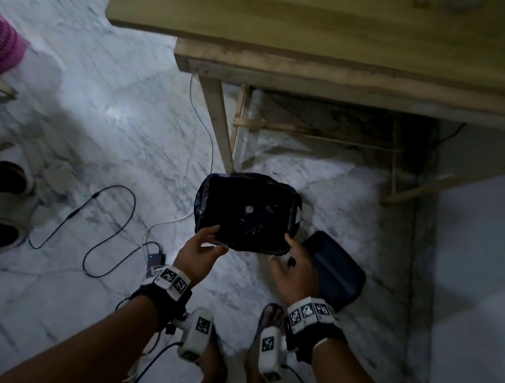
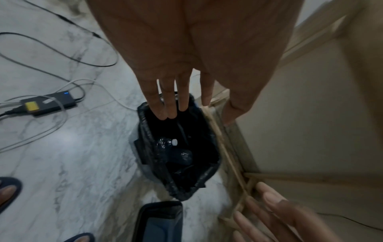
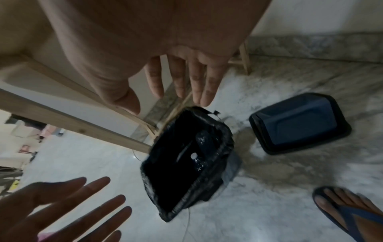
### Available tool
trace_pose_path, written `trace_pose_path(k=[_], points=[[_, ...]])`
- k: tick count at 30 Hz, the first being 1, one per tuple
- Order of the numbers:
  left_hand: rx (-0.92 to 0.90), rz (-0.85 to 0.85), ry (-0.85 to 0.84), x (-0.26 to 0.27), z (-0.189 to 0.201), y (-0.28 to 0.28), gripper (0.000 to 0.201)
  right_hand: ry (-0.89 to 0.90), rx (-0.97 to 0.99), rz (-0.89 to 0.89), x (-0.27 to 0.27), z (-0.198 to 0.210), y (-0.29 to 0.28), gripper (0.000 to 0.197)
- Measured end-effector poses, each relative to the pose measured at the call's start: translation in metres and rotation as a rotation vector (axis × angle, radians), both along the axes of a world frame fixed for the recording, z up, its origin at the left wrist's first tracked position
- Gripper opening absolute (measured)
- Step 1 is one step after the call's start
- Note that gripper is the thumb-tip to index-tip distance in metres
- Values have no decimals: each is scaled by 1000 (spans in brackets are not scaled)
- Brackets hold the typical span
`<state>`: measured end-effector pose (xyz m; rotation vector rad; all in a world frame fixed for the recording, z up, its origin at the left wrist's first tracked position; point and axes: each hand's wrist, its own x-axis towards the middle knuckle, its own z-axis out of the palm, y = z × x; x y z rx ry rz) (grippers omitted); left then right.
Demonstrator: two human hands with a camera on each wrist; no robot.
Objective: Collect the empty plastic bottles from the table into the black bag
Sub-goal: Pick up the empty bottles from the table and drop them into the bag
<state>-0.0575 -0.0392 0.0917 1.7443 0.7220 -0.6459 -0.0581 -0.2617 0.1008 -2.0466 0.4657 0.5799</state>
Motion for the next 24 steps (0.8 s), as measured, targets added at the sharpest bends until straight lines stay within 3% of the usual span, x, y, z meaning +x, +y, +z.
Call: trace_pose_path(k=[6, 10, 18, 24], points=[[-38, -66, -178, 30, 90, 3, 43, -189, -59, -23, 22, 89, -9, 58], [-16, -168, -338, 65, 154, 1, 32, -380, -60, -46, 56, 156, -14, 55], [14, -264, -608, 177, 266, -26, 32, -585, -59, -65, 158, 262, -45, 55], [182, -302, -797, 314, 301, -64, 42, -748, -177, -20, 280, 283, -70, 57]])
